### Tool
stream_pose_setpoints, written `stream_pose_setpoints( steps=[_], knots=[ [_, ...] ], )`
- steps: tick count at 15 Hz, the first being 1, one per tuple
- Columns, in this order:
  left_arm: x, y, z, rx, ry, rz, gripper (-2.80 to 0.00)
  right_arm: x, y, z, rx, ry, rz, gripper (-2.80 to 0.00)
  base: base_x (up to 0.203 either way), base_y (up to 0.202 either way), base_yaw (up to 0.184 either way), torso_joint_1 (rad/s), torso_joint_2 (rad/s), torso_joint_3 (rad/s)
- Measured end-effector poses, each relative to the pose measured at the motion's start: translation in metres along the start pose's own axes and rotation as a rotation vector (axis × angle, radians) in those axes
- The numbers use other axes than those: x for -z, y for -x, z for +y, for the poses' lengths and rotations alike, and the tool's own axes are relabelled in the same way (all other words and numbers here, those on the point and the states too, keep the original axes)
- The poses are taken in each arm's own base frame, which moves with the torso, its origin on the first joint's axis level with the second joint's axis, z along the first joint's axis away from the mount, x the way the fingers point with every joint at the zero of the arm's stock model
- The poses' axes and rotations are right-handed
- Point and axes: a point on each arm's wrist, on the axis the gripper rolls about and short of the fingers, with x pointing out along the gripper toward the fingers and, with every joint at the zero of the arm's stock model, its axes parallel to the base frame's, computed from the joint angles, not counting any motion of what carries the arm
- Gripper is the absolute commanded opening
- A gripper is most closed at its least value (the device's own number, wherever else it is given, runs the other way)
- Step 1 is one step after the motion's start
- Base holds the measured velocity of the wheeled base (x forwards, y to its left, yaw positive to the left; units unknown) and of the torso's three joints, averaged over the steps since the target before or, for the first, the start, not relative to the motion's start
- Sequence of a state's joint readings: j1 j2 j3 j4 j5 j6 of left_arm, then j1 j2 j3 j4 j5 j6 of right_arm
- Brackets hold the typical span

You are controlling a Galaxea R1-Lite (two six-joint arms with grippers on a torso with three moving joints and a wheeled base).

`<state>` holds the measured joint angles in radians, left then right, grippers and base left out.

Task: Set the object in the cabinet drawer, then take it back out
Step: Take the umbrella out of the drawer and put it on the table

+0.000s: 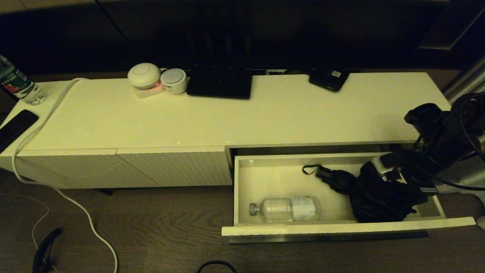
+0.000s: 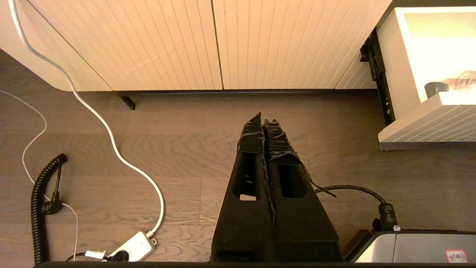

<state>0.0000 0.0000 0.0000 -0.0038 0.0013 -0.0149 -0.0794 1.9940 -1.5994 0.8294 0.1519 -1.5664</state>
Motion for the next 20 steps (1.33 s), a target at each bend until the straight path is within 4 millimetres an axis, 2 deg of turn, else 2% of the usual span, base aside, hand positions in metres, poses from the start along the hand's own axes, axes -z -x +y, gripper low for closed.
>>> stream_pose_setpoints(
  steps=[20],
  knots=[
    [0.000, 0.000, 0.000, 0.000, 0.000, 0.000, -2.80, 0.000, -0.037, -0.003, -0.096, -0.021, -0.005, 0.00, 0.000, 0.000, 0.000, 0.000, 0.00, 0.000]
  ],
)
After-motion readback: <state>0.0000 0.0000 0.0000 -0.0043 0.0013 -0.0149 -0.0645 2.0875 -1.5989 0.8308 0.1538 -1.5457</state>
